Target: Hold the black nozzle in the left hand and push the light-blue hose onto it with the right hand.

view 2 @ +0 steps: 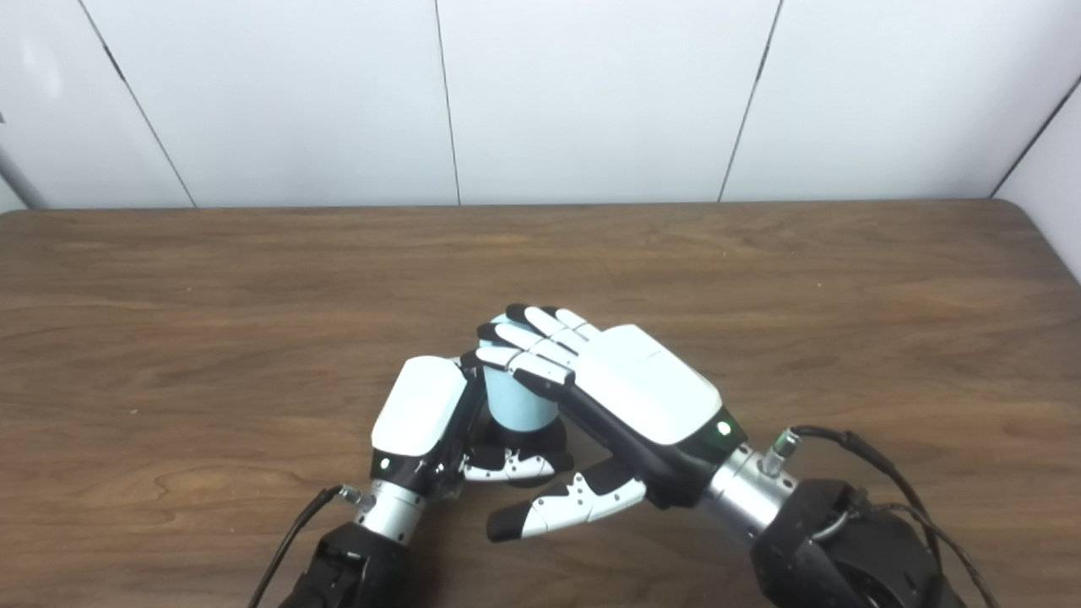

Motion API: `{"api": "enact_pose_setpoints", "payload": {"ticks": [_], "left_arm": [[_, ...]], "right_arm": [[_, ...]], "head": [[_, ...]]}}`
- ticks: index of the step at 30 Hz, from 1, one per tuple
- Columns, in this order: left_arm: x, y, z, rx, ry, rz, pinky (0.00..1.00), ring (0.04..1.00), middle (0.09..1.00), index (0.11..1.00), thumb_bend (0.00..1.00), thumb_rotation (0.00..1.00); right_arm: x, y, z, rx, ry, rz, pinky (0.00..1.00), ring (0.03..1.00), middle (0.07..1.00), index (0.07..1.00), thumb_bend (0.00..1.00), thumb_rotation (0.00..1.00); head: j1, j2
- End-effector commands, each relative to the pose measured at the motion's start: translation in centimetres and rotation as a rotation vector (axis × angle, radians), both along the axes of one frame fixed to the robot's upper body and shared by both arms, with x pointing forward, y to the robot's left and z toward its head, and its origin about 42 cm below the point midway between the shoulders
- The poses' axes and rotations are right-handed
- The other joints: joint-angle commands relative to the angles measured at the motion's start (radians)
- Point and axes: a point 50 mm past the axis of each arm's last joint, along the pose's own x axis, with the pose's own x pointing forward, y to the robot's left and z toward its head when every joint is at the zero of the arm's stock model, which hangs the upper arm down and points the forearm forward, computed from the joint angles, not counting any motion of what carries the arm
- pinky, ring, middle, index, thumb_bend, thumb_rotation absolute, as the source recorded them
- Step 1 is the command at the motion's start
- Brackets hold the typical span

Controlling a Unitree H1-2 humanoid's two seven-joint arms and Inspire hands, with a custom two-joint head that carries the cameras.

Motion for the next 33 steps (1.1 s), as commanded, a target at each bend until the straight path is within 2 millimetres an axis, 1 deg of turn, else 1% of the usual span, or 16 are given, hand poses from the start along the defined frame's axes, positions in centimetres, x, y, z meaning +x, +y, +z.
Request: {"api": "enact_pose_setpoints", "payload": {"ticks": [1,9,18,23,31,33], "left_arm": [[-0.8,0.4,-2.1,0.074,0.115,0.004,0.36,0.465,0.444,0.495,0.48,0.0],[-0.8,0.4,-2.2,0.078,0.115,0.005,0.35,0.457,0.436,0.499,0.48,0.0],[-0.8,0.4,-2.1,0.071,0.118,0.004,0.36,0.463,0.448,0.495,0.48,0.0],[-0.8,0.4,-2.0,0.078,0.122,0.005,0.36,0.461,0.444,0.496,0.48,0.0],[-0.7,0.4,-2.0,0.072,0.122,0.002,0.38,0.475,0.474,0.484,0.48,0.0],[-0.7,0.3,-2.0,0.072,0.122,0.003,0.38,0.474,0.467,0.486,0.48,0.0]], "right_arm": [[-0.2,-0.7,-2.9,-0.112,0.165,0.002,0.94,0.948,0.904,0.875,0.72,1.0],[0.0,-0.9,-3.5,-0.116,0.186,-0.008,0.93,0.933,0.899,0.873,0.72,1.0],[-0.1,-1.2,-3.7,-0.133,0.186,-0.015,0.93,0.932,0.895,0.876,0.71,1.0],[-0.1,-1.4,-3.8,-0.136,0.19,-0.02,0.93,0.934,0.896,0.879,0.72,1.0],[-0.4,-1.5,-4.1,-0.13,0.2,-0.024,0.94,0.945,0.907,0.889,0.72,1.0],[-0.4,-1.6,-4.2,-0.132,0.205,-0.026,0.94,0.95,0.916,0.898,0.72,1.0]], "head": [[0.0,0.0],[0.0,0.002],[-0.001,0.006],[-0.004,0.008],[-0.007,0.008],[-0.007,0.008]]}}
